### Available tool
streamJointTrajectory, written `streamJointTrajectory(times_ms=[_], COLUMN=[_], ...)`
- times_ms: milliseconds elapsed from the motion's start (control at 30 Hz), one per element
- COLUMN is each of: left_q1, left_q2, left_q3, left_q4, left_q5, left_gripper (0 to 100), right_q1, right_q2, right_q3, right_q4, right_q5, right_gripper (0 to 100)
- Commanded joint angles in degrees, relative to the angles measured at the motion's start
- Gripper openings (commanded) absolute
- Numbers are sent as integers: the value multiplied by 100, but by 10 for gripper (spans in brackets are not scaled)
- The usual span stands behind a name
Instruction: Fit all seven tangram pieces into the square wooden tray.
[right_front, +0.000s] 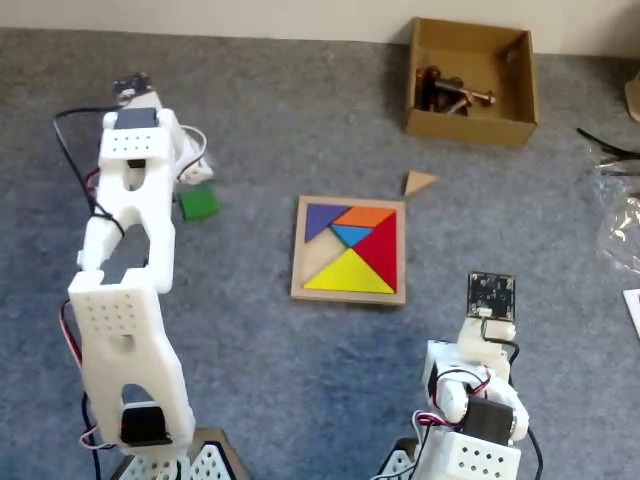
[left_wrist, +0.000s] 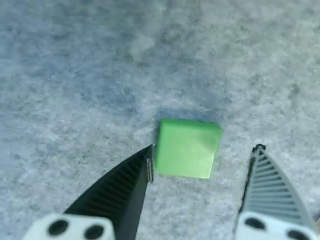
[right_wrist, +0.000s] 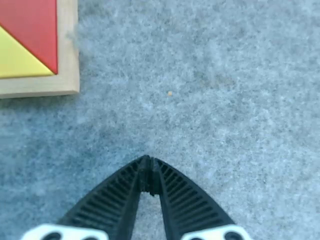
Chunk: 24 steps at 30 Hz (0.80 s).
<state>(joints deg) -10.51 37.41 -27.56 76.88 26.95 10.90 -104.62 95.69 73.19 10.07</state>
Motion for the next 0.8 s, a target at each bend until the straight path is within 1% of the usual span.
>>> streamJointTrajectory(times_ms=[0, 300, 467, 633, 767], left_q1=[136, 84, 101, 40, 31], left_q2=[-92, -92, -92, -92, -84], left_q3=[-66, 13, 13, 13, 13], left_q4=[-9, 53, 448, 440, 440], left_q5=[53, 70, 70, 70, 70], left_gripper=[284, 284, 284, 284, 284], right_q1=[57, 57, 57, 75, 259], right_q2=[-57, -57, -57, -57, -57], right_q3=[629, 620, 620, 620, 620], right_q4=[-171, -171, -171, -171, -171], right_q5=[-44, -44, -44, -44, -44], right_gripper=[9, 9, 9, 9, 9])
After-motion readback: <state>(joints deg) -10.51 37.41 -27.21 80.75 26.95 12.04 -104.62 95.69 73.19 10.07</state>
